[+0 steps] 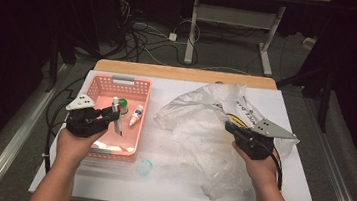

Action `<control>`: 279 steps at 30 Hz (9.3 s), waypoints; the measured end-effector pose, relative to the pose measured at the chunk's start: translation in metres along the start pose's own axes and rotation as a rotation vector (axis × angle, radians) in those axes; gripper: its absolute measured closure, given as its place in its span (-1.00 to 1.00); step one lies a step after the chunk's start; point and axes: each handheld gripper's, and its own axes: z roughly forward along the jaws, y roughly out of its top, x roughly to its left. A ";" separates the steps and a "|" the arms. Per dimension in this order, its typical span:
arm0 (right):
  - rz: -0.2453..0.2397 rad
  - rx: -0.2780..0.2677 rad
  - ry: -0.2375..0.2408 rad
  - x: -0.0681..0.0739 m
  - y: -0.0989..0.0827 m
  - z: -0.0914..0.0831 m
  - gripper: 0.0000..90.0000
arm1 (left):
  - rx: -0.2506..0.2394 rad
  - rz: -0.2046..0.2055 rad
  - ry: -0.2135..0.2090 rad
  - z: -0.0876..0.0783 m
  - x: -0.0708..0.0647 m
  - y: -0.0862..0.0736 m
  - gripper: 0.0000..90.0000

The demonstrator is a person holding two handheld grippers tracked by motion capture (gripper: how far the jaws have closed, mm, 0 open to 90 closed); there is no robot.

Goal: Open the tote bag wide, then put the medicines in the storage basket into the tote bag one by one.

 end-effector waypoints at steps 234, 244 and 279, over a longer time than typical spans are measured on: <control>0.001 -0.048 0.011 -0.004 0.006 -0.008 1.00 | 0.050 -0.026 0.018 0.006 -0.009 -0.012 -1.00; 0.005 -0.047 0.008 -0.004 0.006 -0.009 1.00 | 0.040 -0.061 0.063 -0.002 0.007 -0.017 -1.00; 0.008 -0.052 0.012 -0.005 0.007 -0.009 1.00 | 0.024 -0.095 0.093 0.045 0.021 0.037 -1.00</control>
